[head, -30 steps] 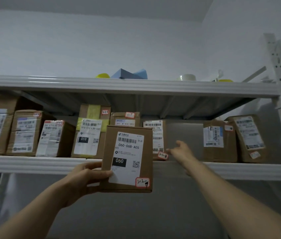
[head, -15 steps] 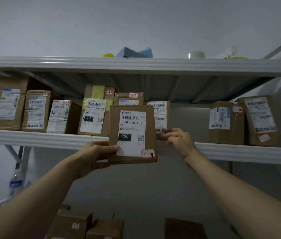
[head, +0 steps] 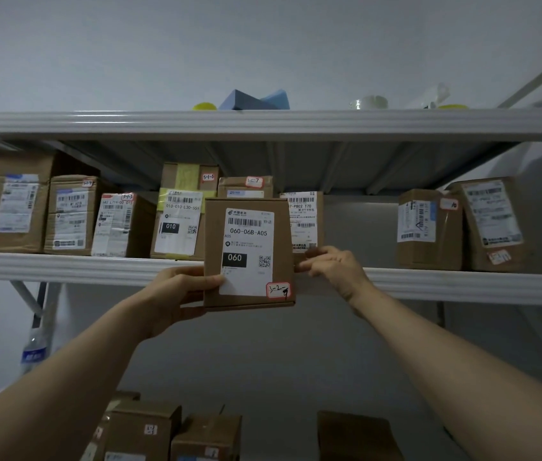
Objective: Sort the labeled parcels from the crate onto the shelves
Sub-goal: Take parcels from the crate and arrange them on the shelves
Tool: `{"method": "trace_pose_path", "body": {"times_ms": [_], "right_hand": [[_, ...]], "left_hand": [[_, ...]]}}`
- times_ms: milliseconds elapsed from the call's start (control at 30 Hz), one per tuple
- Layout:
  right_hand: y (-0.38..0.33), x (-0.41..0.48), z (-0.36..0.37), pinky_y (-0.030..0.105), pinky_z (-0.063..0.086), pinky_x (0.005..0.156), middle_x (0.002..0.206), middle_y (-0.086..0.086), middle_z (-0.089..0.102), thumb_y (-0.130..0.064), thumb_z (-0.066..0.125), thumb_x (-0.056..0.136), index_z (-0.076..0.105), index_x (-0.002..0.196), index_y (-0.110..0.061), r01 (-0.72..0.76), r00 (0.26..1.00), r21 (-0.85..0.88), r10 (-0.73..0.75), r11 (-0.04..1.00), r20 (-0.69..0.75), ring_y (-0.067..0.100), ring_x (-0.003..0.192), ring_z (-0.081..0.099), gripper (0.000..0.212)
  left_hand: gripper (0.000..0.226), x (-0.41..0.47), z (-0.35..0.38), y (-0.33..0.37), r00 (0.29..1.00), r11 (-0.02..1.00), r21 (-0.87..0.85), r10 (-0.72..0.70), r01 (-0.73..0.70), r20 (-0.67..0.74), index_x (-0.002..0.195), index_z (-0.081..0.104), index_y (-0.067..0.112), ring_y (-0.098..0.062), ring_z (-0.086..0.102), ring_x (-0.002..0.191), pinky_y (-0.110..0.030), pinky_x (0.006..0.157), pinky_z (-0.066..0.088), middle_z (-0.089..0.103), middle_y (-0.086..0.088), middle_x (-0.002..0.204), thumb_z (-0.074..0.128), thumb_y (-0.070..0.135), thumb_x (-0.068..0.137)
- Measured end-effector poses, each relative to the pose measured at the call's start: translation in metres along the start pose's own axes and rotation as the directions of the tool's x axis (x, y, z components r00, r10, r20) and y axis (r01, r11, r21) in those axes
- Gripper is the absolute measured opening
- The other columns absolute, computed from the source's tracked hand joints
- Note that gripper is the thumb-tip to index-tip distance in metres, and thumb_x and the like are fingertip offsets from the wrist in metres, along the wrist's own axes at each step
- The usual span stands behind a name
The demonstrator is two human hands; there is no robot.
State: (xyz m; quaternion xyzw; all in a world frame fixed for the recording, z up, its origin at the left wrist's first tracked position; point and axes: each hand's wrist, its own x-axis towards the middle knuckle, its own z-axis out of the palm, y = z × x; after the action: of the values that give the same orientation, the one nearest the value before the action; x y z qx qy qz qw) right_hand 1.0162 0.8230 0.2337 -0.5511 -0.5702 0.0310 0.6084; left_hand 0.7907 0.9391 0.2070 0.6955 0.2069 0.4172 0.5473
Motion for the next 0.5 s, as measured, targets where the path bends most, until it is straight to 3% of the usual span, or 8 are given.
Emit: {"method": "trace_pose_path", "body": {"times_ms": [267,400,500], "right_hand": [[-0.003,-0.005,0.001,0.010,0.037,0.073,0.097,-0.009,0.057,0.011,0.051,0.079,0.073,0.092,-0.011,0.003,1.000,0.042,-0.003,0.999,-0.001,0.003,0.090,0.050,0.033],[-0.006,-0.008,-0.002,0.012,0.036,0.072,0.097,-0.008,0.058,0.010,0.052,0.079,0.073,0.075,-0.015,-0.002,1.000,0.063,0.002,0.998,0.007,0.003,0.091,0.051,0.033],[-0.007,-0.010,-0.003,0.012,0.035,0.071,0.097,-0.009,0.059,0.009,0.052,0.080,0.073,0.075,-0.016,0.003,1.000,0.076,-0.004,0.997,0.020,0.004,0.092,0.050,0.033]], "left_hand": [[0.034,-0.002,-0.001,0.003,1.000,1.000,0.001,0.007,-0.007,-0.010,0.104,0.068,0.012,-0.027,0.065,0.098,-0.041,0.091,0.049,0.073,-0.008,0.097,0.071,0.018,0.071],[0.039,-0.003,-0.001,0.006,1.000,1.000,-0.006,0.017,-0.018,-0.010,0.105,0.066,0.012,-0.026,0.065,0.098,-0.041,0.091,0.050,0.072,-0.009,0.099,0.072,0.019,0.067],[0.040,-0.004,-0.001,0.007,1.000,1.000,-0.014,0.022,-0.022,-0.008,0.106,0.065,0.012,-0.026,0.065,0.097,-0.040,0.089,0.051,0.071,-0.009,0.100,0.072,0.018,0.067]]}}
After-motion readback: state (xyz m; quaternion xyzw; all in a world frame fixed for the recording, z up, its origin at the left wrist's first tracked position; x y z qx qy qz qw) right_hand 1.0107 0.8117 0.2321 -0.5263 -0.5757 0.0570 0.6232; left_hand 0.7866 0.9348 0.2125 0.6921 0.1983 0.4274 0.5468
